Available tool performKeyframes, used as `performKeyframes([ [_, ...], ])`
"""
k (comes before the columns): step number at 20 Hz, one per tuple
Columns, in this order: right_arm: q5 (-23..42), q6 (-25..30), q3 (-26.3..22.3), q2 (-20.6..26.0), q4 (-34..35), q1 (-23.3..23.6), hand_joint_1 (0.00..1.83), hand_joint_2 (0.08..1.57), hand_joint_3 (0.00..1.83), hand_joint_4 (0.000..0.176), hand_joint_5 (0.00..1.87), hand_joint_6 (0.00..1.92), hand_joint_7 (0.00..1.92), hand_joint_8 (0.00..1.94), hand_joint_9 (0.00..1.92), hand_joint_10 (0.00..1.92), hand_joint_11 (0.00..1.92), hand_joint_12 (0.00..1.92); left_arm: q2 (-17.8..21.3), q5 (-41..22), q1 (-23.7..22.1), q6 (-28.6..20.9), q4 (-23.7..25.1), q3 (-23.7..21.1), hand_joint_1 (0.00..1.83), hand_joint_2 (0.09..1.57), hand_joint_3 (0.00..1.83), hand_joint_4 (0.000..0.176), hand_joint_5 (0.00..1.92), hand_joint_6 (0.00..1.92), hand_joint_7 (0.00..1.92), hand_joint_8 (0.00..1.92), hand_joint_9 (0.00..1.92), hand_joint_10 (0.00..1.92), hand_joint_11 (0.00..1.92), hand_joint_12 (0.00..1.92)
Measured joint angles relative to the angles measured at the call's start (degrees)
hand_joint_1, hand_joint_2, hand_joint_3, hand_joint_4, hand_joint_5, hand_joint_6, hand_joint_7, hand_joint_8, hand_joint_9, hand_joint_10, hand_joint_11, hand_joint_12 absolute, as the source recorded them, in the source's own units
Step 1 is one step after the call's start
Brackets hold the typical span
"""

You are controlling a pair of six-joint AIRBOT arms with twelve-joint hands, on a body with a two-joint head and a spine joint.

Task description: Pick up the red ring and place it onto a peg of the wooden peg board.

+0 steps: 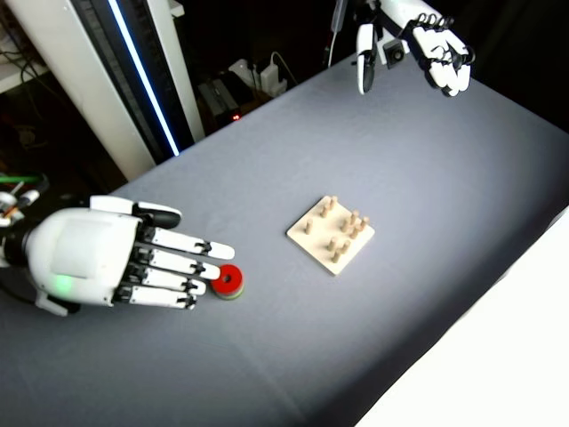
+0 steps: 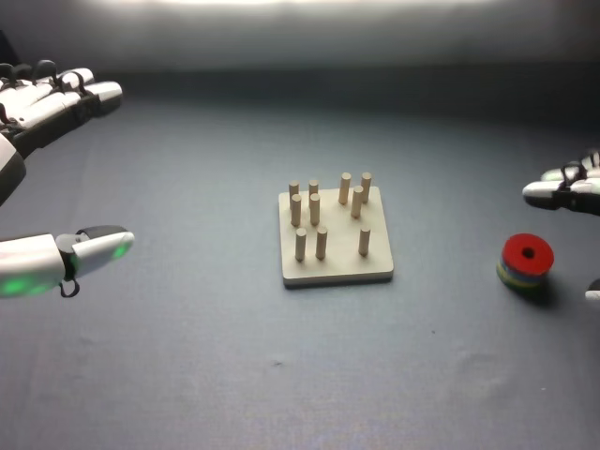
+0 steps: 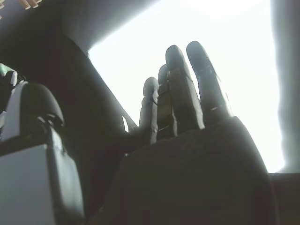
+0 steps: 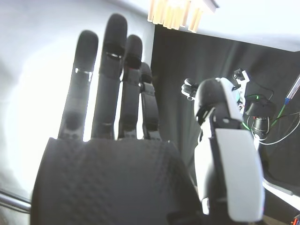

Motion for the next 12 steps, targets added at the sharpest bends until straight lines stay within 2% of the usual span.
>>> performKeyframes([
  [1, -0.2, 0.0, 0.1, 0.0, -0.1, 0.3, 0.87, 1.15, 0.00, 0.049, 0.37, 0.00, 0.31, 0.00, 0.30, 0.00, 0.01, 0.75, 0.0, 0.0, 0.0, 0.0, 0.0, 0.0, 0.65, 1.03, 0.00, 0.028, 0.29, 0.00, 0.14, 0.00, 0.13, 0.02, 0.00, 0.67],
  [2, -0.8, 0.0, 0.3, 0.0, -0.9, 0.7, 0.87, 1.14, 0.00, 0.053, 0.38, 0.00, 0.31, 0.00, 0.30, 0.00, 0.00, 0.79, 0.0, 0.0, 0.0, 0.0, 0.0, 0.0, 0.63, 1.02, 0.00, 0.029, 0.31, 0.00, 0.15, 0.00, 0.15, 0.02, 0.00, 0.75],
  [3, -1.5, 0.0, 0.6, -0.1, -1.2, 1.5, 0.88, 1.14, 0.00, 0.053, 0.38, 0.00, 0.31, 0.00, 0.29, 0.00, 0.00, 0.80, 0.0, 0.0, 0.0, 0.0, 0.0, 0.0, 0.68, 1.02, 0.00, 0.007, 0.32, 0.00, 0.17, 0.00, 0.17, 0.02, 0.00, 0.83],
  [4, -2.6, 0.0, 1.2, -0.5, -2.3, 2.7, 0.90, 1.13, 0.00, 0.056, 0.39, 0.00, 0.31, 0.00, 0.29, 0.00, 0.00, 0.81, 0.0, 0.0, 0.0, 0.0, -0.1, 0.0, 0.70, 1.01, 0.00, 0.000, 0.34, 0.00, 0.18, 0.01, 0.19, 0.02, 0.00, 0.90],
  [5, -4.4, 0.1, 2.1, -1.3, -3.6, 4.8, 0.93, 1.12, 0.00, 0.061, 0.39, 0.00, 0.31, 0.00, 0.28, 0.00, 0.00, 0.80, 0.0, 0.0, 0.0, 0.0, 0.0, 0.0, 0.71, 1.02, 0.00, 0.000, 0.34, 0.00, 0.19, 0.01, 0.20, 0.02, 0.00, 0.91],
  [6, -6.5, 0.9, 3.3, -2.3, -5.6, 6.9, 0.97, 1.10, 0.00, 0.075, 0.39, 0.00, 0.31, 0.00, 0.27, 0.00, 0.00, 0.75, -0.1, 0.0, 0.0, -0.1, 0.2, 0.0, 0.66, 1.01, 0.00, 0.021, 0.33, 0.00, 0.18, 0.00, 0.19, 0.01, 0.00, 0.89],
  [7, -8.2, 1.7, 4.2, -3.0, -7.4, 8.3, 1.05, 1.04, 0.00, 0.077, 0.41, 0.00, 0.34, 0.00, 0.31, 0.01, 0.02, 0.76, -0.2, 0.0, 0.0, -0.1, 0.4, 0.0, 0.66, 1.02, 0.00, 0.011, 0.32, 0.00, 0.18, 0.00, 0.19, 0.01, 0.00, 0.89],
  [8, -10.0, 2.9, 5.1, -3.8, -9.1, 9.3, 1.07, 1.02, 0.00, 0.076, 0.42, 0.01, 0.36, 0.01, 0.34, 0.01, 0.05, 0.77, -0.2, 0.2, 0.0, -0.1, 0.4, 0.0, 0.65, 1.03, 0.00, 0.018, 0.31, 0.00, 0.17, 0.00, 0.17, 0.00, 0.00, 0.84],
  [10, -14.6, 5.4, 7.2, -5.5, -13.2, 11.4, 1.06, 1.00, 0.00, 0.073, 0.44, 0.00, 0.38, 0.00, 0.36, 0.01, 0.07, 0.81, -0.2, 0.2, 0.0, -0.1, 0.2, 0.0, 0.65, 1.04, 0.00, 0.016, 0.32, 0.00, 0.17, 0.00, 0.16, 0.00, 0.00, 0.79],
  [11, -16.7, 6.3, 8.0, -6.0, -14.7, 12.2, 1.05, 1.00, 0.00, 0.085, 0.42, 0.00, 0.36, 0.00, 0.33, 0.00, 0.03, 0.80, -0.2, 0.2, 0.0, -0.1, 0.1, 0.0, 0.63, 1.04, 0.00, 0.032, 0.31, 0.00, 0.16, 0.00, 0.16, 0.00, 0.00, 0.78],
  [12, -19.0, 6.9, 8.7, -6.4, -16.3, 13.3, 1.05, 1.00, 0.00, 0.096, 0.42, 0.00, 0.36, 0.00, 0.32, 0.00, 0.03, 0.80, -0.2, 0.2, 0.0, -0.1, 0.2, 0.0, 0.66, 1.04, 0.00, 0.029, 0.31, 0.00, 0.16, 0.00, 0.16, 0.00, 0.00, 0.78],
])
